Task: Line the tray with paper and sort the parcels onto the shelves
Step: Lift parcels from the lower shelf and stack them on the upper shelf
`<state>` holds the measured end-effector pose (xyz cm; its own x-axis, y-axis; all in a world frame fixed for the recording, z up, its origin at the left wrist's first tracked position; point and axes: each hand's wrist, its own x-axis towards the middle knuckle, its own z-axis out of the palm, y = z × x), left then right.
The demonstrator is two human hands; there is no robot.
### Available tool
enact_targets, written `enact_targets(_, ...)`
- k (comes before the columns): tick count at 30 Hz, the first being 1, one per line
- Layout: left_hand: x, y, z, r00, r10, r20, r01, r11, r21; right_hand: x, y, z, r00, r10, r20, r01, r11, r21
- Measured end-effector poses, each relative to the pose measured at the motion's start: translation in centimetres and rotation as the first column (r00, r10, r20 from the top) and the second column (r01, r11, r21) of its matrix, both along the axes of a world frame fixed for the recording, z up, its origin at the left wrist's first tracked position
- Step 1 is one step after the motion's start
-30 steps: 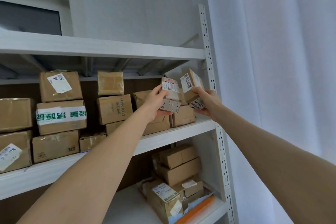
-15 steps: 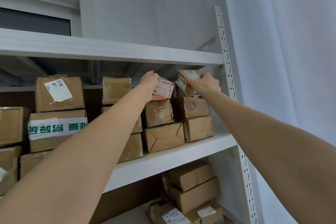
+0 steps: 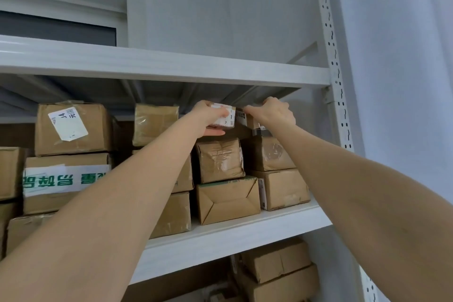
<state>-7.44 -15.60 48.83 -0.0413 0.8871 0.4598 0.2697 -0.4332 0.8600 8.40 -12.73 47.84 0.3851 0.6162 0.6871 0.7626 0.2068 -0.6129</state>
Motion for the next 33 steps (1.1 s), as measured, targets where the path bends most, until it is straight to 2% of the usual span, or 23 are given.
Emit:
enact_targets(3,0.2,0.4,-0.4,0.970,0.109,-0.217,-0.105,0.994,0.028,-0.4,1.6,0.1,0.999,0.020,0.046,-0.018,0.998,-0.054)
enact_targets(6,0.2,0.7,-0.6,0.824,0.312,-0.474,-0.262,0.950,0.170,-0.9,2.5,-0.1,0.997,0.031,0.074,-0.023,0.994,-0.103)
enact_targets(10,0.1,1.0,-0.7,0.656,0.444,-0.610,-0.352,0.895,0.272,-1.2,2.9,-0.5,0.992,0.072,0.105,-0.056,0.987,-0.153)
enact_targets(13,0.0,1.3,-0.9,0.623,0.474,-0.622,-0.375,0.879,0.295,-1.3,3.1,-0.9,0.986,0.119,0.114,-0.101,0.983,-0.152)
enact_targets(17,0.2,1.7,-1.2,0.641,0.454,-0.619,-0.377,0.889,0.262,-0.9,3.5,-1.0,0.976,0.204,0.071,-0.196,0.975,-0.108)
enact_targets(20,0.1,1.7,-1.4,0.604,0.464,-0.648,-0.377,0.883,0.282,-1.0,3.6,-1.2,0.969,0.242,0.045,-0.237,0.967,-0.096)
enact_targets(33,0.4,1.1,-1.9,0.625,0.524,-0.579,-0.407,0.851,0.332,-1.7,2.7,-2.1,0.972,0.233,0.010,-0.232,0.971,-0.053)
